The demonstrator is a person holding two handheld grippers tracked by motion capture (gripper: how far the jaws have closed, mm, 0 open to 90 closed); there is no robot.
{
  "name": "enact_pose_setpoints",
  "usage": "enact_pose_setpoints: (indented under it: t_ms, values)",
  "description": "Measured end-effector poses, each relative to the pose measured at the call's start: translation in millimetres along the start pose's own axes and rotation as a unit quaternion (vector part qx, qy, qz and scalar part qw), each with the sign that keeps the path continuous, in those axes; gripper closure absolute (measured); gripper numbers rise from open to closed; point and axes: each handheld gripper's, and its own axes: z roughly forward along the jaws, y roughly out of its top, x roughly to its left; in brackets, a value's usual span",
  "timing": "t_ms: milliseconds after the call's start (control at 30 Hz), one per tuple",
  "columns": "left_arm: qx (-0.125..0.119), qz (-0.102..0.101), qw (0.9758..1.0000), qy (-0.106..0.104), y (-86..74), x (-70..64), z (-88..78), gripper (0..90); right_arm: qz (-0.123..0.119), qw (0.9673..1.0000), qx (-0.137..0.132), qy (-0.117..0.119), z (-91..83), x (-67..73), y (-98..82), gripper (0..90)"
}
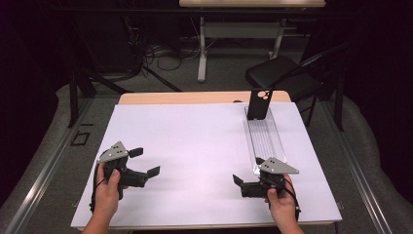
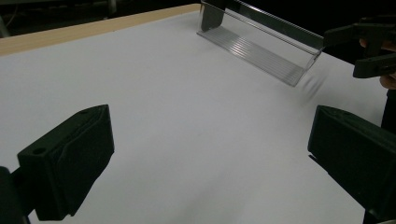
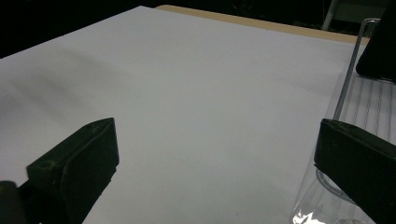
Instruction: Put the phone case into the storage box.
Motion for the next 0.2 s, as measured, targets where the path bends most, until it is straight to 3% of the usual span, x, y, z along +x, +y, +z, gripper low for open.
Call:
enact_pose_setpoints:
  t_ms: [200]
  values:
    - [0.000, -0.006, 1.0000, 0.007, -0.4, 3.5, -1.4, 0.7, 0.006, 0.9999, -0.005, 0.009, -1.4, -0.2, 1.2, 0.0]
